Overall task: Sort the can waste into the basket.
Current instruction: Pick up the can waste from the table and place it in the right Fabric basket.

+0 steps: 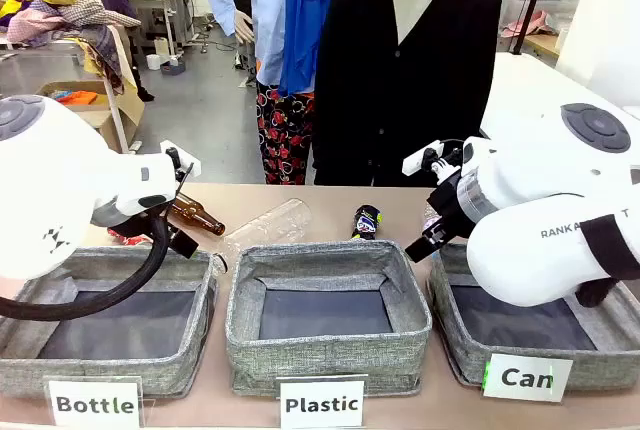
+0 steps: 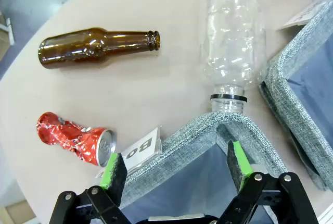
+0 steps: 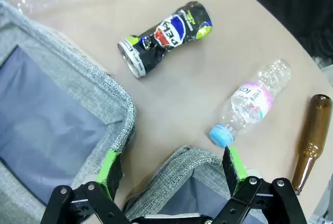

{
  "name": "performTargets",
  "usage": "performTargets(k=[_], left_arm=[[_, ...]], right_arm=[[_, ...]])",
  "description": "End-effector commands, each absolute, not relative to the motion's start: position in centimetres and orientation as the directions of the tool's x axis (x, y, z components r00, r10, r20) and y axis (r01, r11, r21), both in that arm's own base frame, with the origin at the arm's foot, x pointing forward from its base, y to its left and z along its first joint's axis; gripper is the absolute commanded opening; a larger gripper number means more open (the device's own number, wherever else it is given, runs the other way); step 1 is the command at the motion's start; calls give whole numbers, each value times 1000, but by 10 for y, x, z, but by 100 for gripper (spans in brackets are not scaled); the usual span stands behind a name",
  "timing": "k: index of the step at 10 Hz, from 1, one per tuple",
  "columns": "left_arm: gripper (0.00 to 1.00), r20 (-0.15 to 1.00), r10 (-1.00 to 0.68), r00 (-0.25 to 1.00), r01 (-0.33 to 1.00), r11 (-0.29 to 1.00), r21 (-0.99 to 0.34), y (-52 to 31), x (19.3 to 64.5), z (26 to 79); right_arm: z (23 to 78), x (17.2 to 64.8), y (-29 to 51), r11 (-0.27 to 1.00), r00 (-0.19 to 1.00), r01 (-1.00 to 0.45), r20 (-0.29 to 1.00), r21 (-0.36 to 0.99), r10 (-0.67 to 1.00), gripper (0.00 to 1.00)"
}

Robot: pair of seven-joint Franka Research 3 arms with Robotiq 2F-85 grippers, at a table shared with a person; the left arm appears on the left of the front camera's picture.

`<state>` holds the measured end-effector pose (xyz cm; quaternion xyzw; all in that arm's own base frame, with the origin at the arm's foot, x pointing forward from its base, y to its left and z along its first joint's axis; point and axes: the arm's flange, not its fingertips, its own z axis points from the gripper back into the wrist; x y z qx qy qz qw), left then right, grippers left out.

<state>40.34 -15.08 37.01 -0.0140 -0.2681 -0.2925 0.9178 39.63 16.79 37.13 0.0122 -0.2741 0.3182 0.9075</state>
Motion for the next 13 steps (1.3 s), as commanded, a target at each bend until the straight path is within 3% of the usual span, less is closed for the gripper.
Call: performTargets(k=[1,13], left_arm=[[100,501,-529,685,544,829,131,-151,403,370],[100,501,-529,685,544,829,131,-151,403,370]], right_arm=[[371,396,168,797,647,-584,505,-152,571,100],[371,396,168,797,647,-584,505,-152,571,100]])
